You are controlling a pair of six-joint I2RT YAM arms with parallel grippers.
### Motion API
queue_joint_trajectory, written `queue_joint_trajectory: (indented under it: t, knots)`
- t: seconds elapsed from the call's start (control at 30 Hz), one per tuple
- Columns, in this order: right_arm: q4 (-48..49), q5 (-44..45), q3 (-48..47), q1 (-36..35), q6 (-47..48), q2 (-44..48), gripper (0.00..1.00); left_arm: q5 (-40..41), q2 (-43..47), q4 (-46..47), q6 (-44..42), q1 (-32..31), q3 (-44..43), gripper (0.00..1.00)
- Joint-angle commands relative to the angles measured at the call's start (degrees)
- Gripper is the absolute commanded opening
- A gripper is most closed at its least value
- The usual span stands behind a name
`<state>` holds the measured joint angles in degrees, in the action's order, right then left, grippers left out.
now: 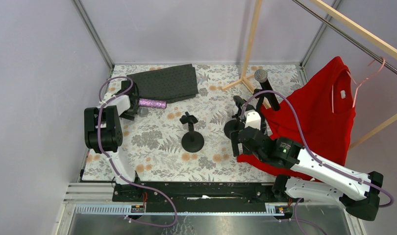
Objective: Attach the microphones to the stand
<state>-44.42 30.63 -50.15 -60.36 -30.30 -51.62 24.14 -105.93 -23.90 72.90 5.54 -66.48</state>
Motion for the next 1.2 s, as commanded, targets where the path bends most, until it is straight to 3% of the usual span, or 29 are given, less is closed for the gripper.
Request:
queue_joint_trajectory:
  t: [0.0, 0.43, 0.77, 0.97, 1.17]
  knots:
    - [-0.49, 2.52, 0.13, 0.06, -0.41, 1.20, 1.00, -1.66, -2.46, -1.11, 2.24, 0.86, -1.72, 0.69]
    - [-0.89, 3.36, -0.02, 0.07, -0.14, 1.97, 1.00, 2.18, 4.60, -1.18, 3.23, 0.97, 3.87, 0.34]
    - [-0.92, 5.32, -0.07, 0.07, -0.86, 5.28, 0.99, -0.73, 23.17, 5.49, -2.01, 1.01, 14.92, 0.06]
    - [0.86, 6.21, 0.23, 0.06, -0.25, 7.87, 0.99, -5.58, 39.52, 6.98, -8.81, 0.37, 20.06, 0.00]
    - [3.94, 4.50, 0.13, 0.06, 2.16, 10.66, 0.98, -19.36, 52.21, 14.19, -18.10, -0.62, 24.97, 0.00]
